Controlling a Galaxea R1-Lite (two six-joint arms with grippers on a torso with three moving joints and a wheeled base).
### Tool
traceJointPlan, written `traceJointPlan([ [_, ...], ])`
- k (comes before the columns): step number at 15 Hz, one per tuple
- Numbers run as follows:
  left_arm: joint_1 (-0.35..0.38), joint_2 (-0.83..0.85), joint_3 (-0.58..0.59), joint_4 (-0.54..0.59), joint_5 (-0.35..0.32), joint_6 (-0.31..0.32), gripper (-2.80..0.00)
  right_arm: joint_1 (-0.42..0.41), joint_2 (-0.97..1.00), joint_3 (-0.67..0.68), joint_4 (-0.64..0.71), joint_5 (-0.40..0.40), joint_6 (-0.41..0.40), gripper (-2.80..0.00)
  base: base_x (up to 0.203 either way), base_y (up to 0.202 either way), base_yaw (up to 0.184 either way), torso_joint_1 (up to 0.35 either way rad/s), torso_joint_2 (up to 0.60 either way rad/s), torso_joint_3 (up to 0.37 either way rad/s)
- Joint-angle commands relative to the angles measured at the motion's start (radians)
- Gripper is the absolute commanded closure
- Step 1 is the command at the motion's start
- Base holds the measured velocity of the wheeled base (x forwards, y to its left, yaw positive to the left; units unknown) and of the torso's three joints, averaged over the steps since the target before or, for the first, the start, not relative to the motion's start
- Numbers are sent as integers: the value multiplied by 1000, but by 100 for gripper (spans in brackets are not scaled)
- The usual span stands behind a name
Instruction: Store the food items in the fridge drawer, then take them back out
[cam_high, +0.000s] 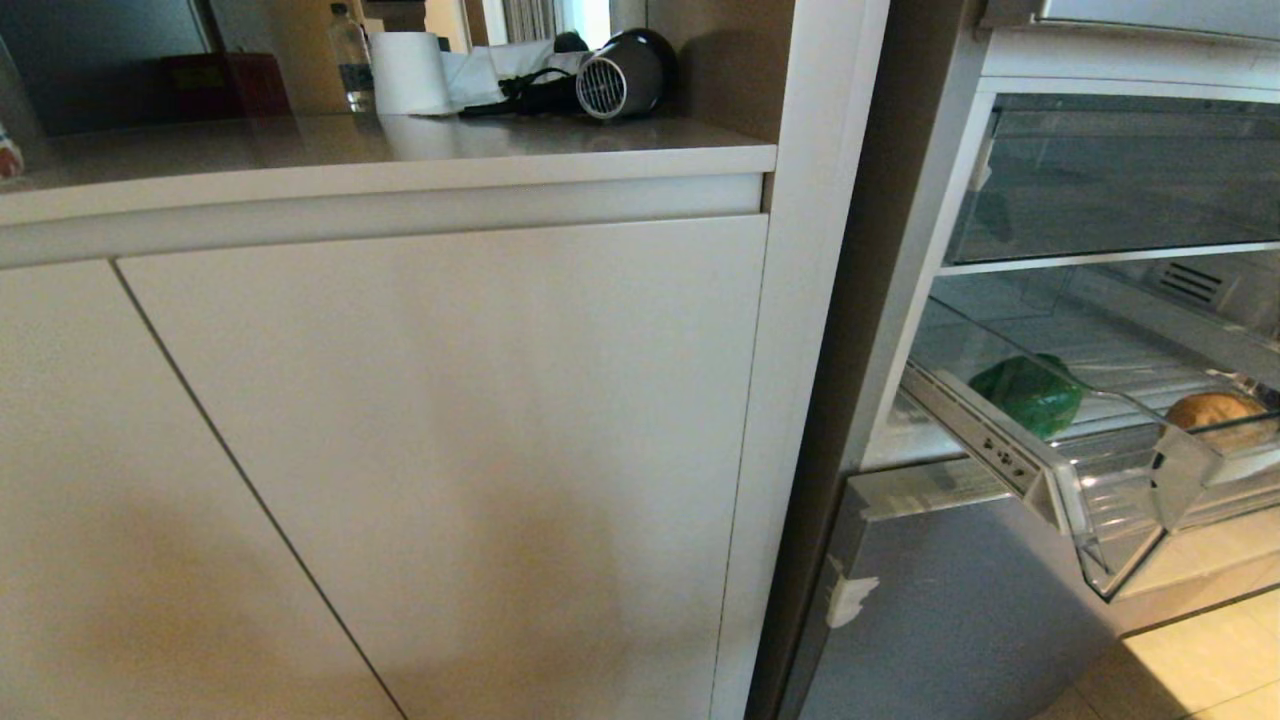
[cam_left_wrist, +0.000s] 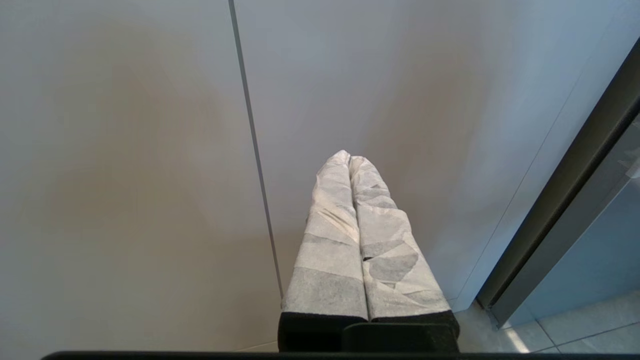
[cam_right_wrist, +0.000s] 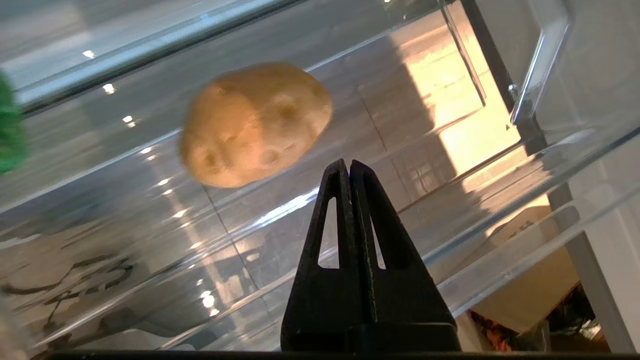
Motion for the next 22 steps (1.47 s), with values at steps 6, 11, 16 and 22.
traceJointPlan([
  [6,0,1,11,-1,0,0,0,-5,72,-50,-66,15,4,0,0,0,0,0,0,0],
  [11,0,1,11,-1,0,0,0,-32,109,-54,-66,17,0,0,0,0,0,0,0,0],
  [16,0,1,11,-1,0,0,0,-105,69,-14,-58,24,-17,0,0,0,0,0,0,0],
  [22,0,1,11,-1,0,0,0,-124,-17,82,-57,48,-22,0,0,0,0,0,0,0],
])
